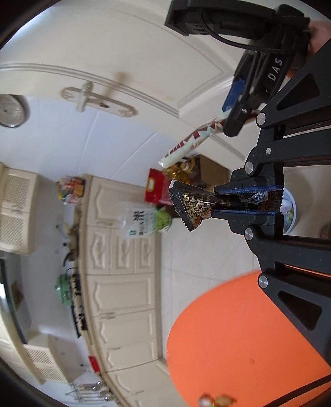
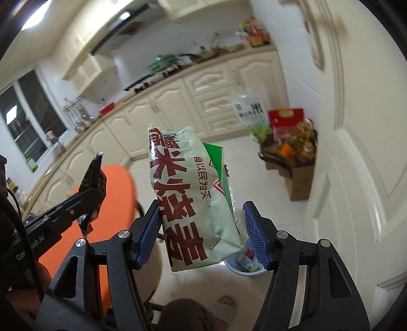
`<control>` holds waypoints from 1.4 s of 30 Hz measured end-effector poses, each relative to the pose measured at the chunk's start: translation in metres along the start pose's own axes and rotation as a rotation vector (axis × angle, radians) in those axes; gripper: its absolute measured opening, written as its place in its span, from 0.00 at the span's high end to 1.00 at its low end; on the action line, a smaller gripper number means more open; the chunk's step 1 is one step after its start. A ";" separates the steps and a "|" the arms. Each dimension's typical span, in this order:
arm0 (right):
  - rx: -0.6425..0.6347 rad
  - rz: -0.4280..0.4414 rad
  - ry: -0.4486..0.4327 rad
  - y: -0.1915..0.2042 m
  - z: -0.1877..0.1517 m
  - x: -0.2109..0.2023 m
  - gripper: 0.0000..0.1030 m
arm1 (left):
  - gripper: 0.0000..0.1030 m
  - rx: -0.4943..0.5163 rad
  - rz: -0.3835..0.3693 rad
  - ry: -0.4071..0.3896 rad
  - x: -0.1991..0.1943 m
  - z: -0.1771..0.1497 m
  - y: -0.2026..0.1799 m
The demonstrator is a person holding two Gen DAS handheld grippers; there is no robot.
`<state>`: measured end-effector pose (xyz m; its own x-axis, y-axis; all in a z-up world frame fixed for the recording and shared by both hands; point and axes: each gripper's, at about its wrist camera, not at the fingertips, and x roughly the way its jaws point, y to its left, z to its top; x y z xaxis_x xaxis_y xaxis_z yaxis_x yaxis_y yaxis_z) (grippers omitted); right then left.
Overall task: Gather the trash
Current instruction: 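Carry the black bag and white bag in both grippers to the blue bin, then open both grippers over the blue bin to drop the bags, then return both tools from the bin back to the table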
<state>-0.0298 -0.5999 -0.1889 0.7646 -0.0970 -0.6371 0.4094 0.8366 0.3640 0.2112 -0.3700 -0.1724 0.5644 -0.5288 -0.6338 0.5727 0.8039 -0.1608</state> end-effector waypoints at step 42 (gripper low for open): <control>0.361 -0.141 0.289 -0.144 -0.048 0.188 0.00 | 0.01 -0.035 0.174 0.346 0.317 0.071 -0.031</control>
<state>0.0308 -0.7127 -0.3941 0.5406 0.0012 -0.8413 0.6845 0.5807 0.4407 0.4141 -0.5820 -0.3147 0.4141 -0.2650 -0.8708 0.4622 0.8854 -0.0497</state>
